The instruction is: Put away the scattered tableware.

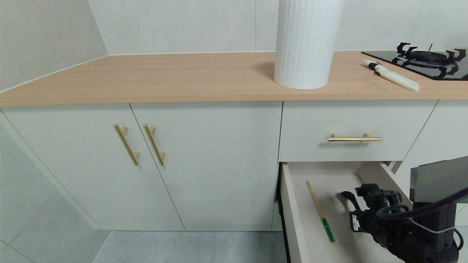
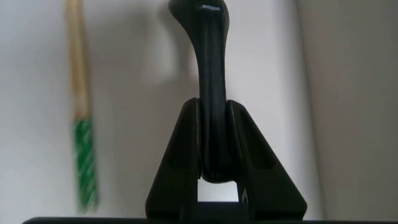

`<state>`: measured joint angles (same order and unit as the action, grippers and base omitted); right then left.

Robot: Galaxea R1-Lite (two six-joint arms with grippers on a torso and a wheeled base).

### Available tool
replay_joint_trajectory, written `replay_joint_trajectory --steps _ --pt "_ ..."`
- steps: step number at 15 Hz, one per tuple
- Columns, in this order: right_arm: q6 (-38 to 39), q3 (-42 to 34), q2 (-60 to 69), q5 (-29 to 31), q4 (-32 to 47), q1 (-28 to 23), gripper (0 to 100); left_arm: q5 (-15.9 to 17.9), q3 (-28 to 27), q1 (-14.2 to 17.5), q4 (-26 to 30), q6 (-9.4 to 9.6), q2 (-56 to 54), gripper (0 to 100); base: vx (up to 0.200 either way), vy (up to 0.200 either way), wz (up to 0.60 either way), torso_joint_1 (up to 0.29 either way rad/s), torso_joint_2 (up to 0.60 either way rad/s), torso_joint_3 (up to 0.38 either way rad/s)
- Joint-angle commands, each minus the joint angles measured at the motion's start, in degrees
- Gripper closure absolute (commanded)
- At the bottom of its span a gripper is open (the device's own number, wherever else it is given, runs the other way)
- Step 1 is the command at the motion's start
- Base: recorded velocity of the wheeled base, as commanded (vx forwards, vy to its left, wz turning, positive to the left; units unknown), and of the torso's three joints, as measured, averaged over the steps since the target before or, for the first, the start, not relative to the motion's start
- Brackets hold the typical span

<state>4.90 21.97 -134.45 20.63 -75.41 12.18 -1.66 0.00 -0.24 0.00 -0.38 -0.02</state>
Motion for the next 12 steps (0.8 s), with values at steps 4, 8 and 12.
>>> replay_joint_trajectory --steps 4,8,12 --pt "-0.1 -0.3 -4.2 0.0 -0.3 0.0 100 0.0 0.0 0.0 0.0 -0.06 0.0 0 0.000 0.000 0.00 0.000 0.00 0.000" --pt "-0.1 -0.3 -4.1 0.0 -0.4 0.0 100 0.0 0.0 0.0 0.0 -0.06 0.0 0 0.000 0.000 0.00 0.000 0.00 0.000" --pt "-0.1 -0.3 -4.2 0.0 -0.4 0.0 0 0.0 0.0 0.0 0.0 -0.06 0.0 0 0.000 0.000 0.00 0.000 0.00 0.000"
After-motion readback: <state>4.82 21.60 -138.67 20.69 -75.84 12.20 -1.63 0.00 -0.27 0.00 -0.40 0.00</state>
